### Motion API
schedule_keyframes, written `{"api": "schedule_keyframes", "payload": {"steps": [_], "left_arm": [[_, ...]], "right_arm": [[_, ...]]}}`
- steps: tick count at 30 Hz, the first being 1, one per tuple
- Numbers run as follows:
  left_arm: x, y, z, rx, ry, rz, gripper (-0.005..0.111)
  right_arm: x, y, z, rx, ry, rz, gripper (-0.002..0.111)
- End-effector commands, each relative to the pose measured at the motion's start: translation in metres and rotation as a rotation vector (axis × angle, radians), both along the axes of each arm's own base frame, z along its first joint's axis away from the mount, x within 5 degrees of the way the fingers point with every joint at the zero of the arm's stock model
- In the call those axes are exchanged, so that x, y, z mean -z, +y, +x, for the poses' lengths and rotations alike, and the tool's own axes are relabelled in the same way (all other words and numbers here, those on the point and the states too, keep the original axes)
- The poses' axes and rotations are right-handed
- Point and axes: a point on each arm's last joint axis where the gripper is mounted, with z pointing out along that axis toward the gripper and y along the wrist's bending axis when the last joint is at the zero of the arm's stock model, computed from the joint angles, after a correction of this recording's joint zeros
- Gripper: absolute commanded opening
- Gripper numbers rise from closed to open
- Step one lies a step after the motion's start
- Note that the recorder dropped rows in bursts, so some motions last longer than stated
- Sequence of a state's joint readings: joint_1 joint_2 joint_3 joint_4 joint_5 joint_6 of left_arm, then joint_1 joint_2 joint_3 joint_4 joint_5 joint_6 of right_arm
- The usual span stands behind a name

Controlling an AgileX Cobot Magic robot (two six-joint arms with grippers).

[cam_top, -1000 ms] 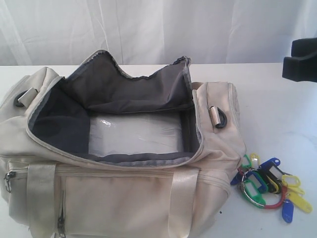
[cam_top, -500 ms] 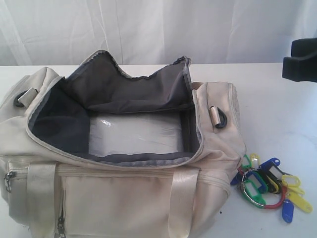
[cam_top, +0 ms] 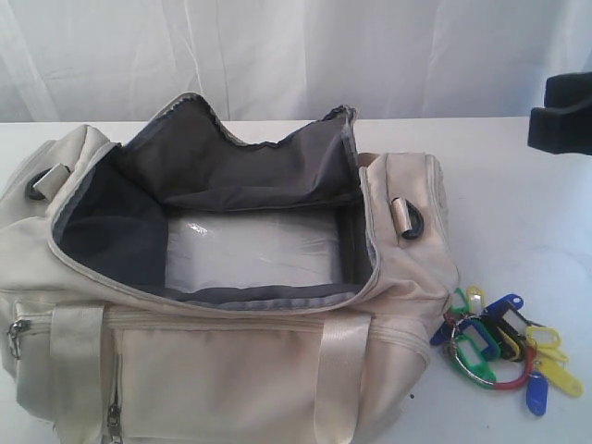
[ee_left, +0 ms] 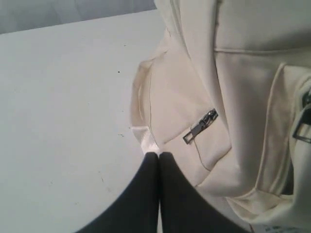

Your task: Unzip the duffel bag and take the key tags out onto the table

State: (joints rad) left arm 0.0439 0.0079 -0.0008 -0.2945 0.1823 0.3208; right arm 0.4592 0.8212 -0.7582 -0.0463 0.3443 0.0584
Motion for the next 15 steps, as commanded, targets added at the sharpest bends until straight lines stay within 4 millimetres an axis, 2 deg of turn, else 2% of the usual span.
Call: {"api": "schedule_keyframes", "payload": {"steps": [1, 15], "left_arm": [[-0.0018, 0.0, 0.0001, -0.004, -0.024, -0.017, 0.0], [-0.0016, -0.0003, 0.0, 0.002, -0.022, -0.017, 0.0]], "right_arm": [[0.0004, -0.0014, -0.0006, 0.004, -0.001, -0.008, 0.0], [0.0005, -0.0015, -0.0006, 0.004, 0.0, -0.008, 0.0]]}}
